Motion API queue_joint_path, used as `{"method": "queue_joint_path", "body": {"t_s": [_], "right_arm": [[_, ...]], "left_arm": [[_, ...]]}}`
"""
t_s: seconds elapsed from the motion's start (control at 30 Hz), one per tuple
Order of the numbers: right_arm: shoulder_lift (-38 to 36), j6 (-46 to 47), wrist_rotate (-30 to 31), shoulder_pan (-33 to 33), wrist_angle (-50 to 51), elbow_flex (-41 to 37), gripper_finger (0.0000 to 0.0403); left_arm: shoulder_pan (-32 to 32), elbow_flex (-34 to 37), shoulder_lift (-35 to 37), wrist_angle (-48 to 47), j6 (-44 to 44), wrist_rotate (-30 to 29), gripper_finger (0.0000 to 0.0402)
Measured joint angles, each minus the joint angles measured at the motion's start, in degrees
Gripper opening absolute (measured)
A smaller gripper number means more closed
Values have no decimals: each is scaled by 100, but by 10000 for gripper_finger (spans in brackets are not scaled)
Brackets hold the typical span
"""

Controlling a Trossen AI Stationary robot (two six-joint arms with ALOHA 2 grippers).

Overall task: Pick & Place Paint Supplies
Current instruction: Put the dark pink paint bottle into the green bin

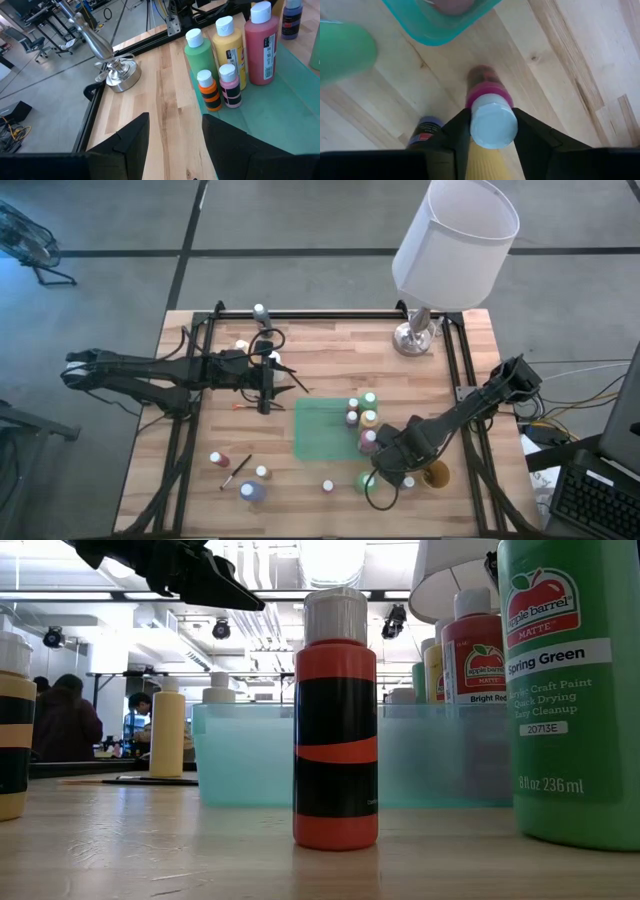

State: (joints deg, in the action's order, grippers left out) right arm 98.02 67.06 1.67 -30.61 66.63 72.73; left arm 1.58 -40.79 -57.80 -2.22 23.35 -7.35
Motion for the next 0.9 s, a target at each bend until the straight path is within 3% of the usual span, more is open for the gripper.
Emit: {"method": "queue_joint_path", "body": {"t_s": [0.37, 0.6, 0.9], "right_arm": [[-15, -21, -22, 0, 114, 129, 112], [-76, 30, 13, 0, 1255, 736, 112], [-132, -105, 1086, 0, 2345, 2121, 112]], "left_arm": [[-1, 0, 0, 0, 0, 0, 188], [-1, 0, 0, 2, 0, 0, 188], [0, 0, 0, 2, 0, 0, 188]]}}
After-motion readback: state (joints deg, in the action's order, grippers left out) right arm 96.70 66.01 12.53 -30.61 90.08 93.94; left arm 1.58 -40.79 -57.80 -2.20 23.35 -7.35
